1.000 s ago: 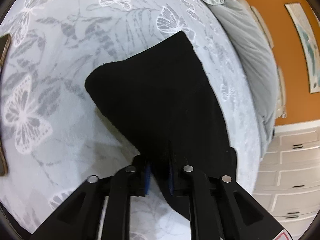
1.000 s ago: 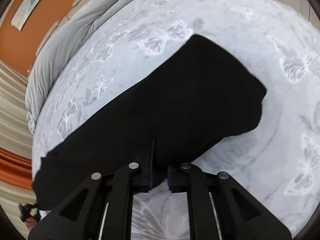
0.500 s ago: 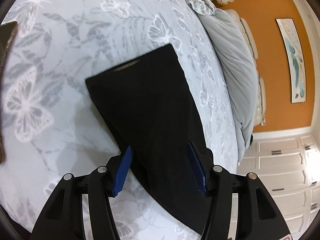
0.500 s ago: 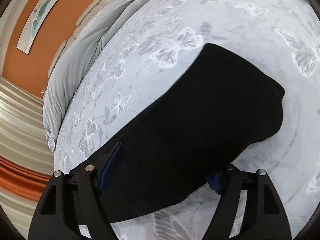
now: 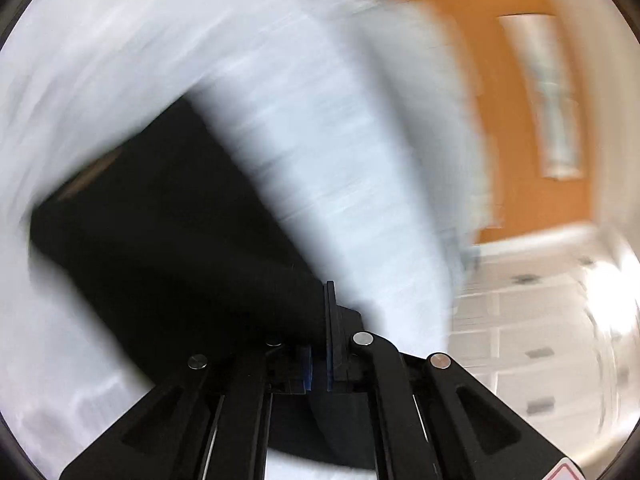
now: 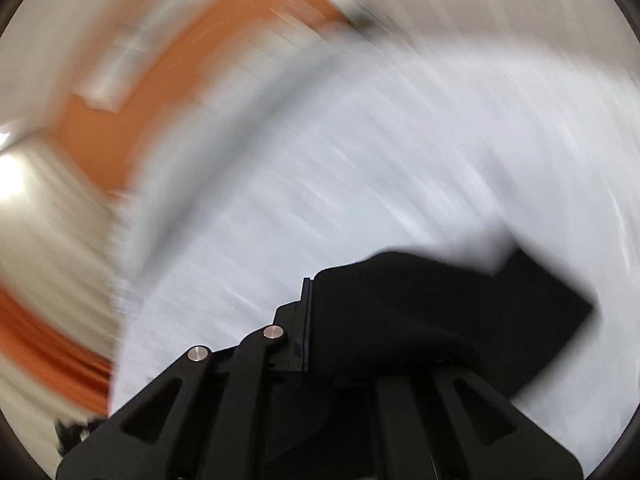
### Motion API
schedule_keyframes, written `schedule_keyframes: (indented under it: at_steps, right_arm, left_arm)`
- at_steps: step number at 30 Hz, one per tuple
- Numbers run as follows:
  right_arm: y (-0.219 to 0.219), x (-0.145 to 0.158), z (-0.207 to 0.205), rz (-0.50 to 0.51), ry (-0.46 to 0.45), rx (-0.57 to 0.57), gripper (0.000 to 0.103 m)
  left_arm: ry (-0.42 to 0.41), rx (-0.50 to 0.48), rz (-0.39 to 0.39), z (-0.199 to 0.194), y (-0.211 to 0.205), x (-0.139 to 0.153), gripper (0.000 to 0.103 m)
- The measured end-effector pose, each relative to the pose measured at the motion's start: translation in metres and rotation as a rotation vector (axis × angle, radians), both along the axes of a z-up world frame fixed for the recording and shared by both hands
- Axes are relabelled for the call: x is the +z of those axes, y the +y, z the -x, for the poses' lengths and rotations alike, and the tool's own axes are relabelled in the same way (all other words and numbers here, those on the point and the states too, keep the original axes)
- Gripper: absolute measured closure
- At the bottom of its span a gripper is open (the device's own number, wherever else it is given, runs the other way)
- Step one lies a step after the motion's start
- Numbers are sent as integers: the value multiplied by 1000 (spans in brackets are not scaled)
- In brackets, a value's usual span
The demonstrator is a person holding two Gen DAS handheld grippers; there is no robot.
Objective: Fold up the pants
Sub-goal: 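Press the folded pants down with both grippers and adjust the fold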
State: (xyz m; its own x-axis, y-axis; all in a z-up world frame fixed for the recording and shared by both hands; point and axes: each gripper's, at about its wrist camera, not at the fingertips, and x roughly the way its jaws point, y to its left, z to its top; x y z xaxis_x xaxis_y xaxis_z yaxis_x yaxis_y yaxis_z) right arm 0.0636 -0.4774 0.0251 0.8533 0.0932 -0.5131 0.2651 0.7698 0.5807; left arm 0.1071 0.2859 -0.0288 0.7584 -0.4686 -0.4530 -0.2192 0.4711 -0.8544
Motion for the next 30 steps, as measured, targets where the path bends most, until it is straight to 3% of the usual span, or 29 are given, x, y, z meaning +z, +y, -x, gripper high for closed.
schedule_keyframes:
  at_steps: [1,3,5,7,8,9,12,20,21,24,25,29,30]
  right_arm:
    - [11,27,0,64,-71,10,100]
    - [14,30,0,104,-46,5,100]
    - [0,-10,9,58,76,-25,100]
    - [-8,-52,12,0,244,-25,100]
    - [-5,-64,13,32,311,-18,100]
    - [-2,-75,14,79,381,-8,100]
    - [-4,-96,20,58,468,5,100]
    - [-18,-116,18,-103,490,-6,90]
    - [-19,-116,18,-122,480,-7,83]
    - [-29,-113,21,-197,413,-25,49]
    - [-32,-111,22,-213,384,-45,45]
    - [-41,-108,27,-266,306,-99,46]
    - [-41,-109,25,-264,295,-99,65]
  left_arm:
    - [-96,10,-32,2,-1,20,101]
    - [-150,43,-139,6,1,34,101]
    - [-30,66,-158,7,14,9,101]
    - [127,45,-86,13,27,-31,100]
    - [185,29,-75,17,27,-45,100]
    - [259,16,-111,21,26,-56,100]
    - [335,-18,-172,24,22,-65,100]
    - [380,1,-164,26,23,-67,91]
    - [368,11,-136,44,25,-65,86]
    - [288,47,-27,55,46,-62,81]
    - [282,48,-2,56,51,-63,81]
    - [255,71,104,55,59,-71,81]
    - [246,69,99,55,58,-71,82]
